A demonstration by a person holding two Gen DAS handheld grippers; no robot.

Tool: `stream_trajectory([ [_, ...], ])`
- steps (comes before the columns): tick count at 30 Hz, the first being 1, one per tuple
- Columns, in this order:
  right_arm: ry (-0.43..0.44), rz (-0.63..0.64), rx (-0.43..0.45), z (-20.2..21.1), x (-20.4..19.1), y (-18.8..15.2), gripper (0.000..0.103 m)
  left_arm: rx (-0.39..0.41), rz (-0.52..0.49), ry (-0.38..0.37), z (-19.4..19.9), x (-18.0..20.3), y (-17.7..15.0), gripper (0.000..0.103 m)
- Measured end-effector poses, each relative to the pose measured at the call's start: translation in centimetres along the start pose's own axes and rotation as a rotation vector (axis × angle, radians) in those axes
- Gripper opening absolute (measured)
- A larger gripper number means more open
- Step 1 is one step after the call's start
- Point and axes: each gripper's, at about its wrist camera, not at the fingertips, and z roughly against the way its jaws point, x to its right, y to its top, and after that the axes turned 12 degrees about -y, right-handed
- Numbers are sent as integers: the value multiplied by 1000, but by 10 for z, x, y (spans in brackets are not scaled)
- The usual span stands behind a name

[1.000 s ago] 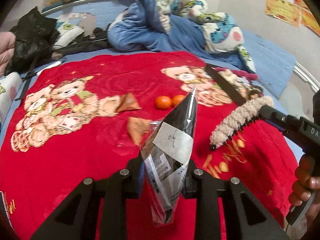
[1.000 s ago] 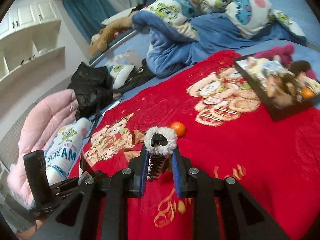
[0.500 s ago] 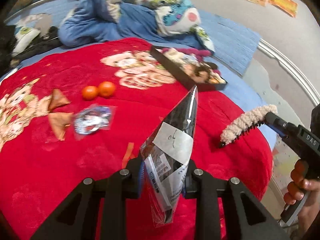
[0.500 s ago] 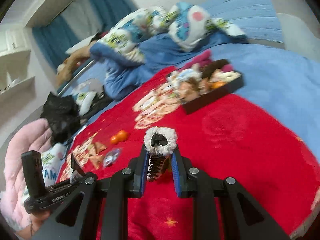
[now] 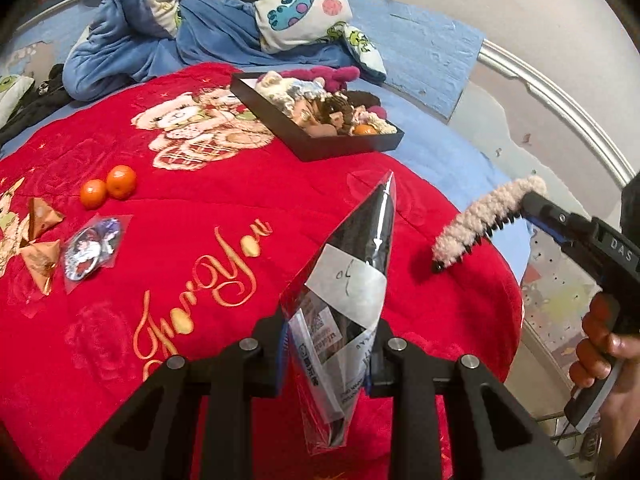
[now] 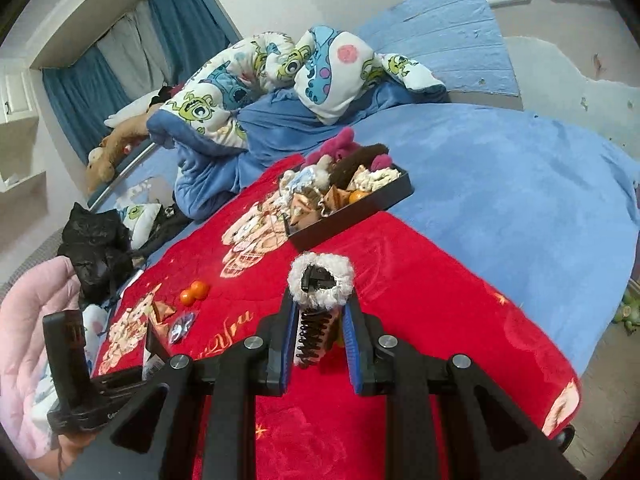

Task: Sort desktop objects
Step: 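Carry the plastic package and white scrunchie over the black tray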

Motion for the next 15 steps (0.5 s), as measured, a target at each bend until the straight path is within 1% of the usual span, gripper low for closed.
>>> stream_trajectory([
  [3, -39, 60, 5, -8, -4, 8, 21, -19, -7, -1, -12, 5, 7, 28],
  [7, 0, 84, 15, -21, -4, 25, 21, -29, -6, 7, -29, 8, 25, 28],
  [10, 14, 107, 25, -34, -5, 41, 21, -27, -3, 15, -43, 8, 44, 28],
  [13, 31, 116, 33, -50, -3, 58, 21, -19, -17, 33, -56, 8, 68, 28],
  [15, 27, 131, 41, -61, -2, 70, 21, -7, -19, 35, -67, 8, 87, 28],
])
